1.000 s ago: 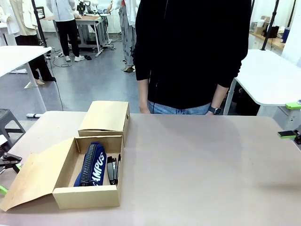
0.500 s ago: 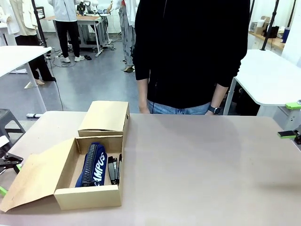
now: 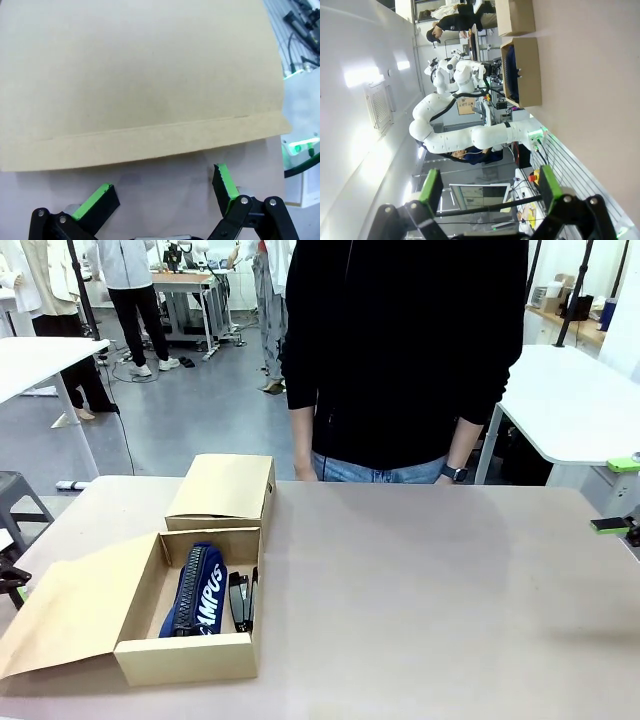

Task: Place items inside the box.
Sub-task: Close the lid of the Mailer Box closest to the robot.

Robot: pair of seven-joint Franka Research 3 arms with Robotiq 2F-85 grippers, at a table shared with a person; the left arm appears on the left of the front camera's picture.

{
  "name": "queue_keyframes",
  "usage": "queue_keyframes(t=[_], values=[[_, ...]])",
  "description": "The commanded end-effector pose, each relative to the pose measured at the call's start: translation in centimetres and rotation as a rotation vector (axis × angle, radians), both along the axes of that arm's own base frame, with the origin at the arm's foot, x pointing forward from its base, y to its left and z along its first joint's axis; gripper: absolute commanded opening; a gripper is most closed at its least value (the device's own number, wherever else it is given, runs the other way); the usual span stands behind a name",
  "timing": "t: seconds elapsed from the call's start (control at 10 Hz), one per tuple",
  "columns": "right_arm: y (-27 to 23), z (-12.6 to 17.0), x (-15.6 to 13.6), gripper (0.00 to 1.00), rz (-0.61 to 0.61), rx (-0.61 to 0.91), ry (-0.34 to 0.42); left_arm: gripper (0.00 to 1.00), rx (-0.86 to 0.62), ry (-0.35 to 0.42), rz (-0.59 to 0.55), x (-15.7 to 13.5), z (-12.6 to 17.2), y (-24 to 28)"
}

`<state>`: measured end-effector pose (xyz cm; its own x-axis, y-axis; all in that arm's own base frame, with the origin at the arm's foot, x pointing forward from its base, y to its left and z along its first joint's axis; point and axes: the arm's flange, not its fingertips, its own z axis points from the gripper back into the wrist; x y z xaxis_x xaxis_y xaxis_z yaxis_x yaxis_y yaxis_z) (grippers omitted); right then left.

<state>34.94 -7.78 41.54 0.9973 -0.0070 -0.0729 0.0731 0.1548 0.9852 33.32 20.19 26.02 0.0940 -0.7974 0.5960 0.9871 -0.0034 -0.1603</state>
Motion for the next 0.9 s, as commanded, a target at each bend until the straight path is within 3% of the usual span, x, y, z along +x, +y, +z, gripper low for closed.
queue_keyframes(t=[0.0, 0.8], values=[[-0.1, 0.7, 0.1, 1.0, -0.002, 0.009, 0.018, 1.0, 0.097, 0.026, 0.015, -0.9, -1.3, 0.3], [-0.1, 0.7, 0.1, 1.0, -0.002, 0.009, 0.018, 1.0, -0.009, 0.03, -0.094, -0.4, -2.4, -4.9]])
